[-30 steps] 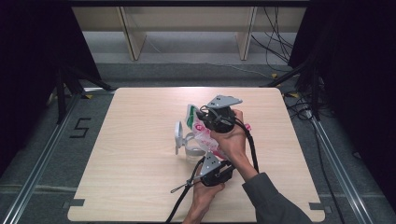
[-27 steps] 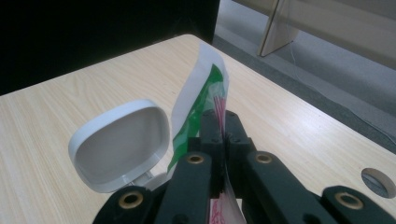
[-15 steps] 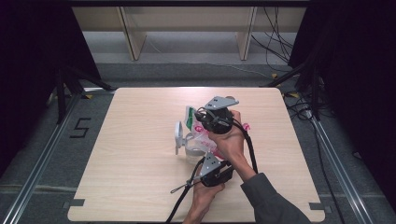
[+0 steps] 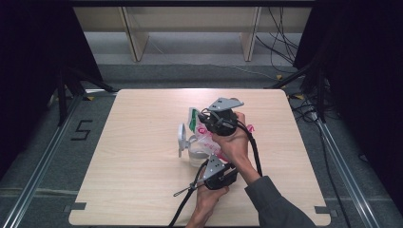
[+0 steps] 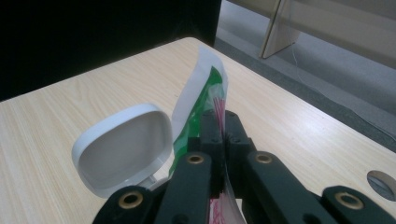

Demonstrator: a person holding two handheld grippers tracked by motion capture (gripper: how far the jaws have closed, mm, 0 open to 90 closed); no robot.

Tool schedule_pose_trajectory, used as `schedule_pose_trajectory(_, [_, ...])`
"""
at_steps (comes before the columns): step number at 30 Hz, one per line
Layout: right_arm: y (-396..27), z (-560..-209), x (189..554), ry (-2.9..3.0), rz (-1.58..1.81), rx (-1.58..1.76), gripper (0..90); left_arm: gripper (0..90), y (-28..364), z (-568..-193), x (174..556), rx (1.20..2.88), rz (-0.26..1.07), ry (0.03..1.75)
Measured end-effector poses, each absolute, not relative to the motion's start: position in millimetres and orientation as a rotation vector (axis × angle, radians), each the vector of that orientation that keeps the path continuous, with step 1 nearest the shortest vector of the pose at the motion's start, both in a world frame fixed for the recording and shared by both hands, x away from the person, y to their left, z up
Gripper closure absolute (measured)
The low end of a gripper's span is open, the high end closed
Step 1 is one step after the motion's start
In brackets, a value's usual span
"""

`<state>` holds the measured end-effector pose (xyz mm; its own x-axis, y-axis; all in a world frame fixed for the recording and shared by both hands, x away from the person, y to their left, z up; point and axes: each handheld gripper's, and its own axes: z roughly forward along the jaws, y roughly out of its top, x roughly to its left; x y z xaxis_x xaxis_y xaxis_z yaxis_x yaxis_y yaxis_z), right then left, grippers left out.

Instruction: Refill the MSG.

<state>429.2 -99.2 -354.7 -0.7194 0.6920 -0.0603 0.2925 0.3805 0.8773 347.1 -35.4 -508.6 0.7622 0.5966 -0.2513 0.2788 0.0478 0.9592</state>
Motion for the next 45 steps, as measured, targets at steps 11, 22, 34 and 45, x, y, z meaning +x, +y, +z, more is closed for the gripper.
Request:
schedule_pose_trajectory(11, [-98.2,-354.7,427.2,2.243,1.286,0.865,90.0,77.4,-32.9,-507.6,347.6,1.579,0.3,0.709])
schedule_pose_trajectory(22, [-95.7,-356.3,427.7,2.238,1.276,0.86,90.0,77.4,-32.0,-507.8,349.1,1.588,0.302,0.697])
schedule_pose_trajectory(34, [-95.3,-356.1,428.1,2.243,1.288,0.85,90.0,77.4,-32.1,-506.5,349.1,1.576,0.301,0.691])
schedule_pose_trajectory(45, [-95.1,-356.5,428.6,2.249,1.282,0.849,90.0,77.4,-33.9,-507.4,351.9,1.557,0.291,0.682])
